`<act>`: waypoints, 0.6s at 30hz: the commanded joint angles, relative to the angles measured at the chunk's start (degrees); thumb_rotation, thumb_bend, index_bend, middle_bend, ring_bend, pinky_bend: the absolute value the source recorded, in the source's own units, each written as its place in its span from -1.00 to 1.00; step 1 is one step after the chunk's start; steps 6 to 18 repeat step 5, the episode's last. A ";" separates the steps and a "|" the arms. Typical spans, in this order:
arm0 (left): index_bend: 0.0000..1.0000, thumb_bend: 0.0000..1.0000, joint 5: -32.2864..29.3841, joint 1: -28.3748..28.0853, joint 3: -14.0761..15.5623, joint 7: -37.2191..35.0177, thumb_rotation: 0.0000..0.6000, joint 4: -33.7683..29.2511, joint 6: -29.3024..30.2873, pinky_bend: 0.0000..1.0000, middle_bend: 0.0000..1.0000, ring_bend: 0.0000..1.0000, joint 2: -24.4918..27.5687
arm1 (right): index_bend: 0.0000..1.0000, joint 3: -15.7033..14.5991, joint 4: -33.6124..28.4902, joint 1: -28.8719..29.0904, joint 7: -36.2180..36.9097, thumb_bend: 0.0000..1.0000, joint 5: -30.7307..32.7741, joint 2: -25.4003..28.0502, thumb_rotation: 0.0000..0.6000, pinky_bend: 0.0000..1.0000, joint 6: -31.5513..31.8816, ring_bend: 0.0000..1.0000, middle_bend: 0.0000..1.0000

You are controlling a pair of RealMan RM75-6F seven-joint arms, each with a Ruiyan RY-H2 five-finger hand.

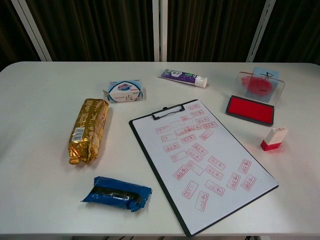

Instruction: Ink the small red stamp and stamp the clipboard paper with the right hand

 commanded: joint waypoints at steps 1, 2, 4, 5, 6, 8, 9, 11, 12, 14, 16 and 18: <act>-0.68 -1.00 0.07 -0.09 -0.18 0.70 1.00 -0.28 0.15 -0.49 -0.67 -0.69 0.11 | -1.00 1.44 -1.16 -3.79 -3.16 -0.63 7.04 1.75 1.00 -1.00 -2.02 -1.00 -1.00; -0.68 -1.00 0.03 -0.10 -0.20 0.90 1.00 -0.36 0.12 -0.49 -0.67 -0.69 0.14 | -1.00 1.66 -0.20 -4.24 -2.01 -0.63 7.17 1.15 1.00 -1.00 -1.62 -1.00 -1.00; -0.68 -1.00 -0.08 -0.15 -0.18 1.12 1.00 -0.60 -0.09 -0.49 -0.67 -0.69 0.30 | -1.00 1.90 1.85 -5.17 0.18 -0.63 7.36 -0.09 1.00 -1.00 -1.11 -1.00 -1.00; -0.68 -1.00 -0.12 -0.18 -0.18 1.19 1.00 -0.69 -0.18 -0.49 -0.67 -0.69 0.38 | -1.00 1.98 2.31 -5.48 0.87 -0.63 7.47 -0.41 1.00 -1.00 -1.07 -1.00 -1.00; -0.68 -1.00 -0.12 -0.18 -0.18 1.19 1.00 -0.69 -0.18 -0.49 -0.67 -0.69 0.38 | -1.00 1.98 2.31 -5.48 0.87 -0.63 7.47 -0.41 1.00 -1.00 -1.07 -1.00 -1.00; -0.68 -1.00 -0.12 -0.18 -0.18 1.19 1.00 -0.69 -0.18 -0.49 -0.67 -0.69 0.38 | -1.00 1.98 2.31 -5.48 0.87 -0.63 7.47 -0.41 1.00 -1.00 -1.07 -1.00 -1.00; -0.68 -1.00 -0.12 -0.18 -0.18 1.19 1.00 -0.69 -0.18 -0.49 -0.67 -0.69 0.38 | -1.00 1.98 2.31 -5.48 0.87 -0.63 7.47 -0.41 1.00 -1.00 -1.07 -1.00 -1.00; -0.68 -1.00 -0.12 -0.18 -0.18 1.19 1.00 -0.69 -0.18 -0.49 -0.67 -0.69 0.38 | -1.00 1.98 2.31 -5.48 0.87 -0.63 7.47 -0.41 1.00 -1.00 -1.07 -1.00 -1.00; -0.68 -1.00 -0.12 -0.18 -0.18 1.19 1.00 -0.69 -0.18 -0.49 -0.67 -0.69 0.38 | -1.00 1.98 2.31 -5.48 0.87 -0.63 7.47 -0.41 1.00 -1.00 -1.07 -1.00 -1.00; -0.68 -1.00 -0.12 -0.18 -0.18 1.19 1.00 -0.69 -0.18 -0.49 -0.67 -0.69 0.38 | -1.00 1.98 2.31 -5.48 0.87 -0.63 7.47 -0.41 1.00 -1.00 -1.07 -1.00 -1.00; -0.68 -1.00 -0.12 -0.18 -0.18 1.19 1.00 -0.69 -0.18 -0.49 -0.67 -0.69 0.38 | -1.00 1.98 2.31 -5.48 0.87 -0.63 7.47 -0.41 1.00 -1.00 -1.07 -1.00 -1.00; -0.68 -1.00 -0.12 -0.18 -0.18 1.19 1.00 -0.69 -0.18 -0.49 -0.67 -0.69 0.38 | -1.00 1.98 2.31 -5.48 0.87 -0.63 7.47 -0.41 1.00 -1.00 -1.07 -1.00 -1.00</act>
